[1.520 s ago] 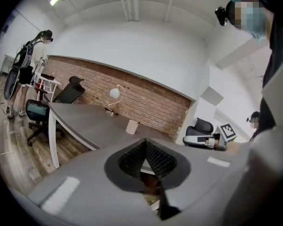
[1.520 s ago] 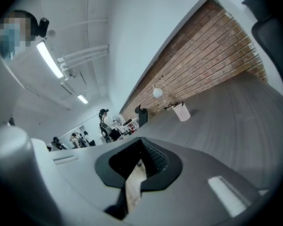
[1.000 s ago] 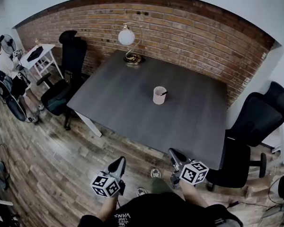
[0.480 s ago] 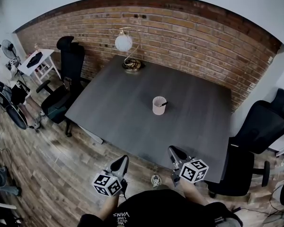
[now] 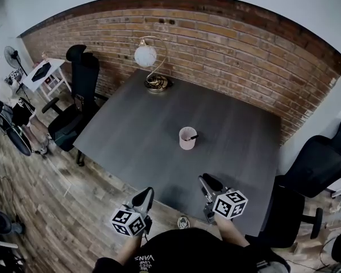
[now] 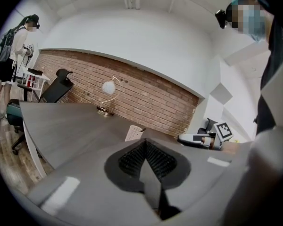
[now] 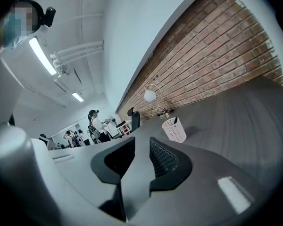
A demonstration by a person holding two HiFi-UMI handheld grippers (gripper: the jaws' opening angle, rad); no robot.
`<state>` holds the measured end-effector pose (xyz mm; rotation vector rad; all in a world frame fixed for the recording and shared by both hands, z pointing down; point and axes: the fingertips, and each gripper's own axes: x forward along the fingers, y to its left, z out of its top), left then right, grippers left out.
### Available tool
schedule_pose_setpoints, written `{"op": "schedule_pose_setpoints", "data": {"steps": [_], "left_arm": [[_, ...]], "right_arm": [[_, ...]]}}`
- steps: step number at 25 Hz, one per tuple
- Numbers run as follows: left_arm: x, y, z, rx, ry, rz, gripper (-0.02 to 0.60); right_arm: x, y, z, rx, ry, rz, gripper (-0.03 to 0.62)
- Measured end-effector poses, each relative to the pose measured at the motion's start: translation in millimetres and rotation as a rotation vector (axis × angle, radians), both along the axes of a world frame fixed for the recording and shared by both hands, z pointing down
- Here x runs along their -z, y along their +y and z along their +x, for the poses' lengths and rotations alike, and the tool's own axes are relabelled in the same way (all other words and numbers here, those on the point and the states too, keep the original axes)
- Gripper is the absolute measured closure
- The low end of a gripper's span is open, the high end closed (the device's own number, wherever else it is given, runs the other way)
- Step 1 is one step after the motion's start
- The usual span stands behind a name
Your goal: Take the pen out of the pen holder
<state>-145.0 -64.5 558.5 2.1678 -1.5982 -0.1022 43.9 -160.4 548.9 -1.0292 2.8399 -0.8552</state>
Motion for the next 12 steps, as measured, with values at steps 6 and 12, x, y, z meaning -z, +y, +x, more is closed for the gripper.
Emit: {"op": "schedule_pose_setpoints", "data": {"steps": [6, 12], "left_arm": [[-5, -24, 8, 0.015, -0.003, -0.024, 0.529], [-10, -44, 10, -0.005, -0.001, -0.039, 0.529]], "right_arm": [[-1, -30, 4, 0.020, -0.002, -0.001, 0.519], [-8, -48, 14, -0.021, 0.018, -0.010, 0.502]]}}
